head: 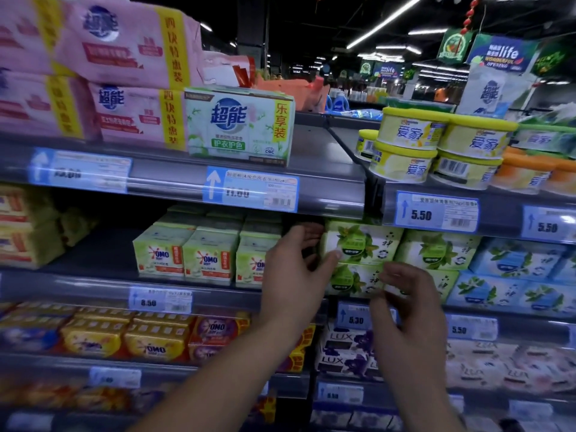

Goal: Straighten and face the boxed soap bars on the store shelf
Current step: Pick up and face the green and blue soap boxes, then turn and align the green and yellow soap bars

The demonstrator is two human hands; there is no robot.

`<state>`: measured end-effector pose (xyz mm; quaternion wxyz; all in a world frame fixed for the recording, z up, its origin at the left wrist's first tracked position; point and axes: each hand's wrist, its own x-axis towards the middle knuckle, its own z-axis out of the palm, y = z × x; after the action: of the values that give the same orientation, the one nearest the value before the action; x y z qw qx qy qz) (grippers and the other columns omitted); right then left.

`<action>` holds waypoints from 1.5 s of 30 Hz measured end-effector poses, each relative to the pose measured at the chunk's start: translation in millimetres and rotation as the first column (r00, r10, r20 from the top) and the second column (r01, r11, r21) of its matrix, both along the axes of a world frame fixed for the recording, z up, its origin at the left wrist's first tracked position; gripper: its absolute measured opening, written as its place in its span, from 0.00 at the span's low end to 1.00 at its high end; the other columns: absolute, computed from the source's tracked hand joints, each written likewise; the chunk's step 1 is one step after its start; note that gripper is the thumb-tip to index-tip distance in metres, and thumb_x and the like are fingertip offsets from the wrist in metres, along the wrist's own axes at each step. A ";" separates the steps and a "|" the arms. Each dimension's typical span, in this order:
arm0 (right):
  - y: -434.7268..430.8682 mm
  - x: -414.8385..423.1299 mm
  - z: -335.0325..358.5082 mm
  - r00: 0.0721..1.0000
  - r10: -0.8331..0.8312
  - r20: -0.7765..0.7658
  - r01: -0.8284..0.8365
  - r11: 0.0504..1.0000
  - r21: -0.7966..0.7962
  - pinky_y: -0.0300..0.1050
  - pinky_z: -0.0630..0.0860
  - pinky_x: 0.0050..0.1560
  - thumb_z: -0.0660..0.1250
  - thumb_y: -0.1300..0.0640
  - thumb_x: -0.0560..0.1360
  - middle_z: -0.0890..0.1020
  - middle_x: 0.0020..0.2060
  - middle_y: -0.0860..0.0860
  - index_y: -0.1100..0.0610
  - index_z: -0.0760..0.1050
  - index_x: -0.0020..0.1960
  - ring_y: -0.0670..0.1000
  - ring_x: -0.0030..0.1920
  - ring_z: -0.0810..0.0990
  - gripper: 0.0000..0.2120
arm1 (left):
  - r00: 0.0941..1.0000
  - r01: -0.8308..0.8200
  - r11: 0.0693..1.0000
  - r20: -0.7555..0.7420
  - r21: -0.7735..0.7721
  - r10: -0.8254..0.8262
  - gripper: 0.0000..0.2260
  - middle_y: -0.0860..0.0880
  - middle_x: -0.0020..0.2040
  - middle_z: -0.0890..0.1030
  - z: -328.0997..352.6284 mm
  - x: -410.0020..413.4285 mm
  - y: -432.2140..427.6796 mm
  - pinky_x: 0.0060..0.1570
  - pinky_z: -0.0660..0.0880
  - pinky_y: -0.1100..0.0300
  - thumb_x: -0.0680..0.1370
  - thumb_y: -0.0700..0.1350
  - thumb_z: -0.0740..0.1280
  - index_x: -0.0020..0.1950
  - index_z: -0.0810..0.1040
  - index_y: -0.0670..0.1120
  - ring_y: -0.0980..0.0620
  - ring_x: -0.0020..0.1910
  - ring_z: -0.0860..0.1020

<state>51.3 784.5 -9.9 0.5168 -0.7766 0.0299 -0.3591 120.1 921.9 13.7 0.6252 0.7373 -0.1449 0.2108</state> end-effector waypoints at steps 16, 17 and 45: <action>90.6 18.7 -14.8 0.856 0.306 -0.416 -0.324 0.946 0.028 0.50 0.79 0.49 0.66 0.52 0.83 0.70 0.46 0.12 0.32 0.57 0.76 0.33 0.45 0.79 0.29 | 0.953 -0.301 0.745 0.160 0.595 0.257 0.33 0.58 0.81 0.58 -37.9 -32.2 114.9 0.34 0.78 0.53 0.79 0.52 0.70 0.81 0.61 0.53 0.56 0.35 0.80; 92.8 22.0 -14.5 0.861 0.304 -0.408 -0.318 0.947 0.035 0.48 0.79 0.52 0.66 0.51 0.83 0.71 0.48 0.13 0.33 0.57 0.77 0.29 0.45 0.78 0.29 | 0.952 -0.303 0.744 0.161 0.595 0.259 0.32 0.57 0.80 0.60 -36.2 -31.3 116.5 0.34 0.78 0.54 0.78 0.51 0.71 0.80 0.64 0.51 0.56 0.35 0.80; 91.0 -0.1 32.9 0.723 0.680 -0.118 -0.453 0.597 0.662 0.43 0.83 0.34 0.80 0.42 0.68 0.89 0.48 0.55 0.51 0.87 0.50 0.55 0.45 0.89 0.16 | 0.957 0.207 0.949 -0.153 -0.236 -0.246 0.14 0.52 0.56 0.87 12.6 -57.2 136.7 0.45 0.83 0.59 0.75 0.56 0.71 0.59 0.86 0.57 0.52 0.56 0.85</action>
<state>51.3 875.5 22.9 0.8044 -0.5937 -0.0193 0.0046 63.0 1058.6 26.3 0.7329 0.6588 -0.1475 0.0842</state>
